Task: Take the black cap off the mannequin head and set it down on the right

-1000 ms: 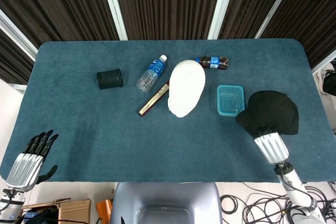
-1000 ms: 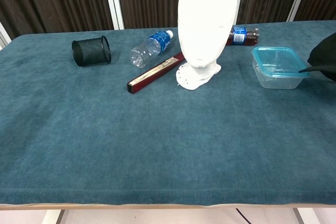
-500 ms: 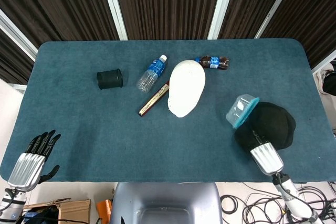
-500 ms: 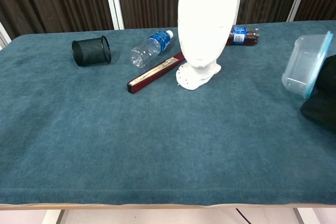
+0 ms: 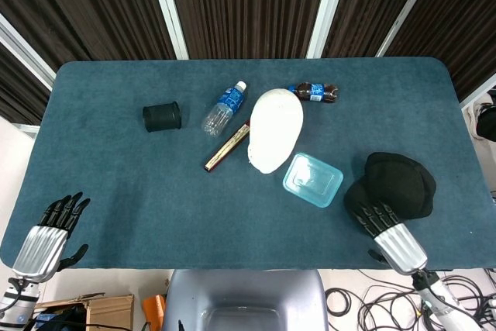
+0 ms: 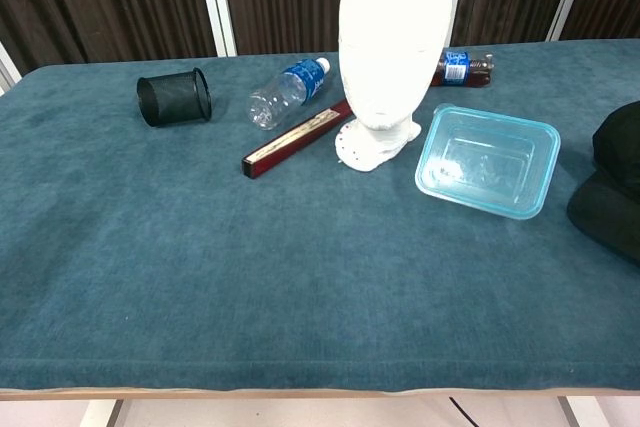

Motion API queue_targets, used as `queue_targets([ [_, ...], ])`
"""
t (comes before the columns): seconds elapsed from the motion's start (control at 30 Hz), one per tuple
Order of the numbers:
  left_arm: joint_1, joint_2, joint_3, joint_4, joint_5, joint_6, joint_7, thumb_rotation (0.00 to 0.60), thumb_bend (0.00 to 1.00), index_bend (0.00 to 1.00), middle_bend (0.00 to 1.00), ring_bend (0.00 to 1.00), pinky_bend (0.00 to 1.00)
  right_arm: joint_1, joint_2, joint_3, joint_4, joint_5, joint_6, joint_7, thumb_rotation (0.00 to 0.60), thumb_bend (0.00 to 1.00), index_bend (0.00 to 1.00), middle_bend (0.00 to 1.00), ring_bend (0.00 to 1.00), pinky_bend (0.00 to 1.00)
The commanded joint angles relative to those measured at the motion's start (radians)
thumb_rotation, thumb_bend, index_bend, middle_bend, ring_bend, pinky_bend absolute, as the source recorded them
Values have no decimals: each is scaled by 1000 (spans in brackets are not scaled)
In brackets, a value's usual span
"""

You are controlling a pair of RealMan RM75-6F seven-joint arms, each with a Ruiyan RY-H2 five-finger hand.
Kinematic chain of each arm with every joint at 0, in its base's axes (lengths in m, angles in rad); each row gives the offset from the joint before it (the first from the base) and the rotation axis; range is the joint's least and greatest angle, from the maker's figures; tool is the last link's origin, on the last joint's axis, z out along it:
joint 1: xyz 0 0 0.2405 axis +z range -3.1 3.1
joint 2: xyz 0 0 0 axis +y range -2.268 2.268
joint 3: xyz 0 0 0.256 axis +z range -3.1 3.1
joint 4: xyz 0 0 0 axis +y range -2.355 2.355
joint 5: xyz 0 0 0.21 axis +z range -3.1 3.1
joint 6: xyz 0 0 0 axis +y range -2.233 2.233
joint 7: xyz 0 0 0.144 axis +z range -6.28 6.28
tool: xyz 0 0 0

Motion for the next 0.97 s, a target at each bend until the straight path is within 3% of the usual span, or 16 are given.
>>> queue_targets([
  [0.03, 0, -1, 0, -1, -1, -1, 2, 600, 296, 0, 0, 35, 116, -29, 164, -4, -224, -2, 34, -101, 535, 0, 0, 0, 0, 12],
  [0.2, 0, -2, 0, -1, -1, 0, 4, 600, 296, 0, 0, 34, 116, -51, 205, 6, -291, 10, 62, -133, 548, 0, 0, 0, 0, 1],
  [0.3, 3, -2, -2, -2, -2, 7, 8, 600, 295, 0, 0, 35, 116, -114, 286, 13, -445, 78, 86, -173, 565, 0, 0, 0, 0, 0],
  [0.33, 6, -1, -3, -2, -1, 14, 9, 600, 295, 0, 0, 35, 116, -161, 326, 6, -535, 135, 102, -125, 579, 0, 0, 0, 0, 0],
  [0.4, 9, -2, -1, -2, -1, 17, 11, 600, 295, 0, 0, 34, 116, -206, 355, 0, -589, 160, 133, -69, 600, 0, 0, 0, 0, 0],
  [0.97, 14, -1, -3, -3, -3, 25, 15, 600, 295, 0, 0, 34, 116, -268, 345, 77, -583, 190, 127, -46, 600, 0, 0, 0, 0, 0],
])
